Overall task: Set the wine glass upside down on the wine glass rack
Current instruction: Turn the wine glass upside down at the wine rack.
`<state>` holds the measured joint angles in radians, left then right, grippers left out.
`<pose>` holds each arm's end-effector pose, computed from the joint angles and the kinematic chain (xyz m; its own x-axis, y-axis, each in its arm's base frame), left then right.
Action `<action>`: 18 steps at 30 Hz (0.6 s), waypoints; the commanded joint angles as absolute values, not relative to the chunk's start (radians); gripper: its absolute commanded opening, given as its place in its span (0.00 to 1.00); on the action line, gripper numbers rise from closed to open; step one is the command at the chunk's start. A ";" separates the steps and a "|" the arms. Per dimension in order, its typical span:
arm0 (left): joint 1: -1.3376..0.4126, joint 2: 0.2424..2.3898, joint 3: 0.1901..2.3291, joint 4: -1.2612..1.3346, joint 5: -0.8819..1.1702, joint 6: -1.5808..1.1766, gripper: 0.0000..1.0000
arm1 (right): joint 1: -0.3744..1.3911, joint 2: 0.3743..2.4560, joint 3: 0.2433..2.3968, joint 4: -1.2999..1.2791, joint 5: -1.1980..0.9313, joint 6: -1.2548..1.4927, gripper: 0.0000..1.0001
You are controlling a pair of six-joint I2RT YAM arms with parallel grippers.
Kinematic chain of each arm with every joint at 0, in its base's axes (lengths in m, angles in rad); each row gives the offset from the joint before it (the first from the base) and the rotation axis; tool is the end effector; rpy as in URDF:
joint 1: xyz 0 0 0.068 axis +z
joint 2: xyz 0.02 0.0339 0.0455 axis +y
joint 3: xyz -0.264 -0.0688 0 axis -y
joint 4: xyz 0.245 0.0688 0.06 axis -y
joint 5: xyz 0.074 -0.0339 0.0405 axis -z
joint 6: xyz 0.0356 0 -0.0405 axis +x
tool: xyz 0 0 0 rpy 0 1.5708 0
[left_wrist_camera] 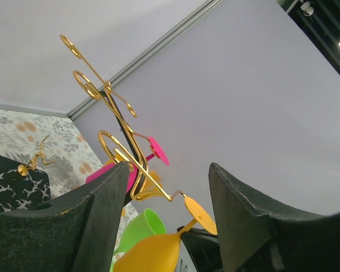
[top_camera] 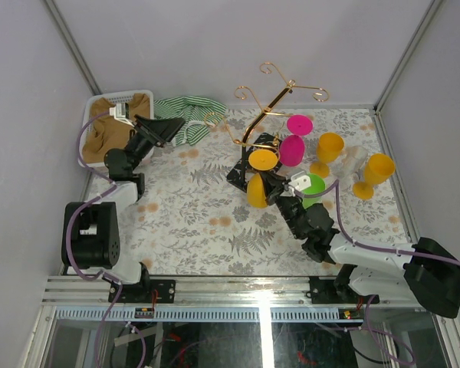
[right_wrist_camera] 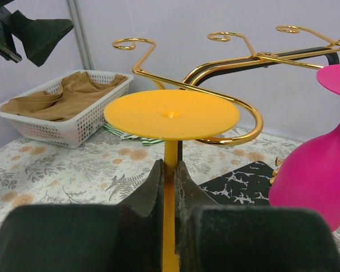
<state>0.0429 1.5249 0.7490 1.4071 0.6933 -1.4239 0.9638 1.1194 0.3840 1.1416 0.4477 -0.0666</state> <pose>0.3073 -0.0096 0.3083 -0.3910 -0.7783 -0.4912 0.6538 0.1407 -0.7434 0.1406 0.1754 0.2731 0.2591 0.2679 -0.9280 -0.4974 0.8606 0.1095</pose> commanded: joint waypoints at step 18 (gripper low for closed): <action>0.069 1.517 0.845 1.348 0.720 -1.331 0.59 | 0.827 1.215 0.487 1.216 0.378 -0.012 0.00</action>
